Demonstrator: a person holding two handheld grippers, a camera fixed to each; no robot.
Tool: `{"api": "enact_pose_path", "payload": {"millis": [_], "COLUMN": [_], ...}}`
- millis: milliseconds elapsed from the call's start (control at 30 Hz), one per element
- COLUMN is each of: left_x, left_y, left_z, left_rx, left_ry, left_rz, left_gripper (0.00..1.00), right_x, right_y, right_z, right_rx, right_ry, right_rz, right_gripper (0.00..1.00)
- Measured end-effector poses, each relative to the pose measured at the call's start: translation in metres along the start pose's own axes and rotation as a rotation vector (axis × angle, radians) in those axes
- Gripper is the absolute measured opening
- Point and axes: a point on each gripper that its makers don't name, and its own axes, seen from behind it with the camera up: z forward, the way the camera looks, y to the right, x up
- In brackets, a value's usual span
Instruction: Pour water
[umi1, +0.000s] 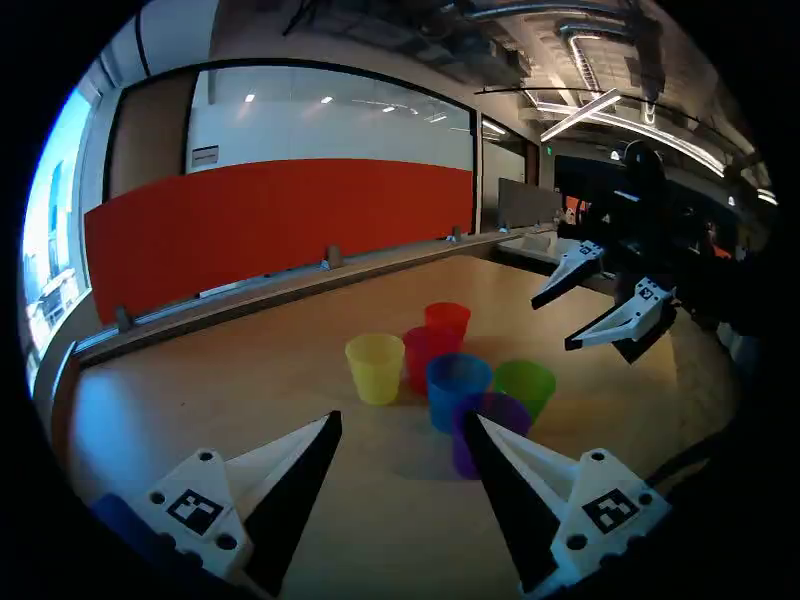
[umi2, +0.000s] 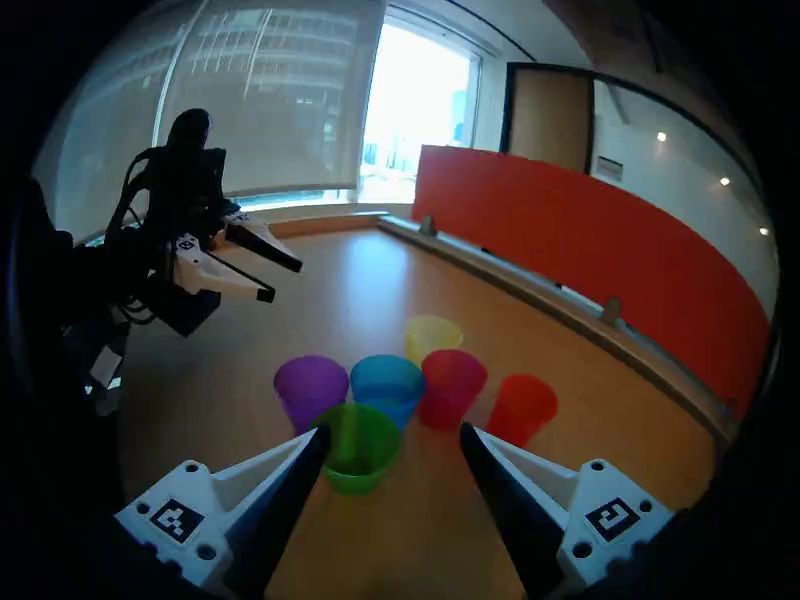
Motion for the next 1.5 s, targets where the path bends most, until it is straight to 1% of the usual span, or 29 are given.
{"api": "enact_pose_path", "payload": {"millis": [367, 600, 867, 1267, 1500], "left_x": [-0.005, -0.005, -0.009, -0.011, -0.012], "left_y": [-0.001, -0.002, -0.002, -0.003, -0.003], "left_z": [0.005, 0.008, 0.011, 0.014, 0.014], "left_rx": [-0.005, -0.008, -0.011, -0.010, -0.011], "left_ry": [-0.008, -0.010, -0.017, -0.022, -0.022], "left_rz": [-0.010, -0.013, -0.014, -0.011, -0.008], "left_gripper": [0.90, 0.90, 0.90, 0.90, 0.90], "right_x": [-0.027, -0.039, -0.050, -0.054, -0.054], "right_y": [-0.012, -0.021, -0.026, -0.032, -0.031], "right_z": [0.013, 0.021, 0.030, 0.044, 0.053], "right_rx": [0.042, 0.070, 0.086, 0.103, 0.106], "right_ry": [-0.042, -0.063, -0.083, -0.093, -0.089], "right_rz": [0.016, 0.015, 0.017, 0.017, 0.026], "right_gripper": [1.00, 1.00, 1.00, 1.00, 1.00]}}
